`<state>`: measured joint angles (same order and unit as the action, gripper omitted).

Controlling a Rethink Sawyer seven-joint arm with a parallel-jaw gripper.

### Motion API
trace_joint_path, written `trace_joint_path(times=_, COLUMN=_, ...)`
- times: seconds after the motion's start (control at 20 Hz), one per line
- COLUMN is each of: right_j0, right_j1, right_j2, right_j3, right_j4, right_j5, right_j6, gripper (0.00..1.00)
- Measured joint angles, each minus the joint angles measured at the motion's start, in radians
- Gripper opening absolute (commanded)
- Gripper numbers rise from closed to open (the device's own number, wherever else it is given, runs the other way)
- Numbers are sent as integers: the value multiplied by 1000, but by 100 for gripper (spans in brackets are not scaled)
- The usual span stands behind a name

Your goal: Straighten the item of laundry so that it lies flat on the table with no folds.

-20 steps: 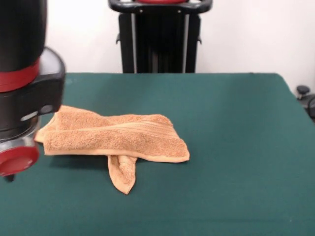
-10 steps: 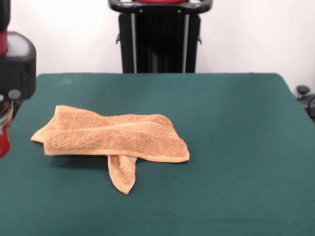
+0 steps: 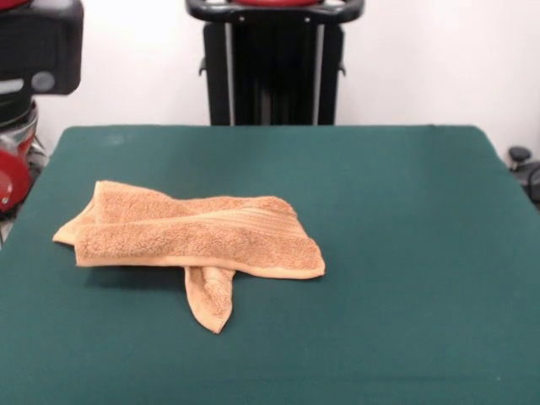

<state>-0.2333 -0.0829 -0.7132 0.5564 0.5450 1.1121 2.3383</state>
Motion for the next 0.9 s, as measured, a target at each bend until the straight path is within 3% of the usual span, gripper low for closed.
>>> trace_joint_path(times=0.9, right_j0=61, right_j1=-152, right_j2=143, right_j3=218, right_j4=-133, right_j5=-213, right_j6=0, gripper=0)
